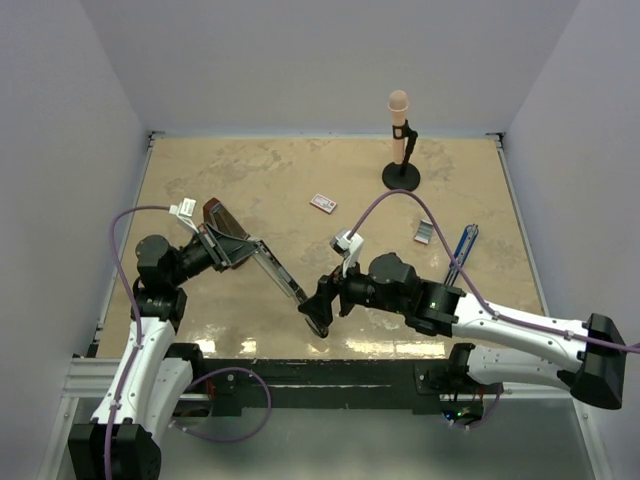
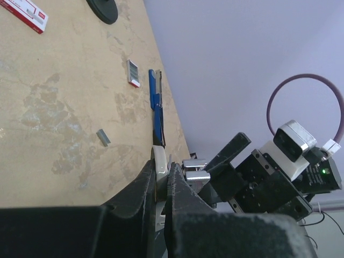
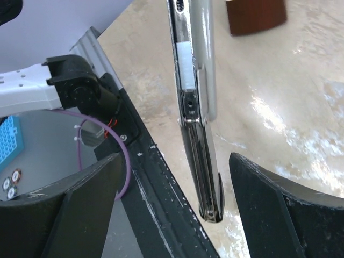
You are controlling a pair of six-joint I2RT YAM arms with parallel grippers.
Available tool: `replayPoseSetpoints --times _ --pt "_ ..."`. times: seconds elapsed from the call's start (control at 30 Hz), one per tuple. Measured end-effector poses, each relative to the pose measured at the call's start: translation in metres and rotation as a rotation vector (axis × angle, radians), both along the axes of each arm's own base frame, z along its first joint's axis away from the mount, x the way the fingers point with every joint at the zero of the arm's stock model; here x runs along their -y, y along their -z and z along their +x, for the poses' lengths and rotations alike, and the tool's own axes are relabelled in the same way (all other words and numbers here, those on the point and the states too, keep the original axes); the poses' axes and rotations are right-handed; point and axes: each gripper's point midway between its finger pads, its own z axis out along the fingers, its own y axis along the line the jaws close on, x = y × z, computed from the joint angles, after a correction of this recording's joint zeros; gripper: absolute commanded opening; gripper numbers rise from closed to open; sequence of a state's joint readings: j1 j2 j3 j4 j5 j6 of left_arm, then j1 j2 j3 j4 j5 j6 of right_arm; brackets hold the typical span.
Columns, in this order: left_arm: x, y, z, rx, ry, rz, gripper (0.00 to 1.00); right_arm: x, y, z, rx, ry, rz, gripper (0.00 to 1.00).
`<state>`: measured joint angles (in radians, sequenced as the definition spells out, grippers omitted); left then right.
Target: Unload the staples from the stapler
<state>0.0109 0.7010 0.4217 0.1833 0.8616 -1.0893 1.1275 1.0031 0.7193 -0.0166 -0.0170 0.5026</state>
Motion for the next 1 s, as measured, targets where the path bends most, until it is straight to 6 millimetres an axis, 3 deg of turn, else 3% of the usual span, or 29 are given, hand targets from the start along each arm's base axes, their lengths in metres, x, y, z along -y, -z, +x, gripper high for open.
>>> replayPoseSetpoints --times 0.23,0.4,0.53,0.8,1.0 --pt "0.004 -0.004 -0.007 0.037 0.047 0.002 0.0 -0.01 0.006 0.025 0.05 -0.037 0.001 0.86" --pt "0.005 -0.007 -0.009 0.055 0.057 0.002 0.0 -0.028 -0.003 0.02 0.089 -0.15 0.071 0.84" --pt "0.004 -0.003 -0.008 0.03 0.045 0.003 0.0 -0.033 0.008 0.025 0.093 -0.155 0.047 0.81" --pt "-0.002 0.009 -0.002 -0.055 -0.021 0.008 0.0 -0.038 0.026 0.032 0.149 -0.102 -0.028 0.64" --pt "-0.005 0.012 0.002 -0.088 -0.058 0.007 0.0 -0.044 0.038 0.036 0.165 -0.07 -0.062 0.44"
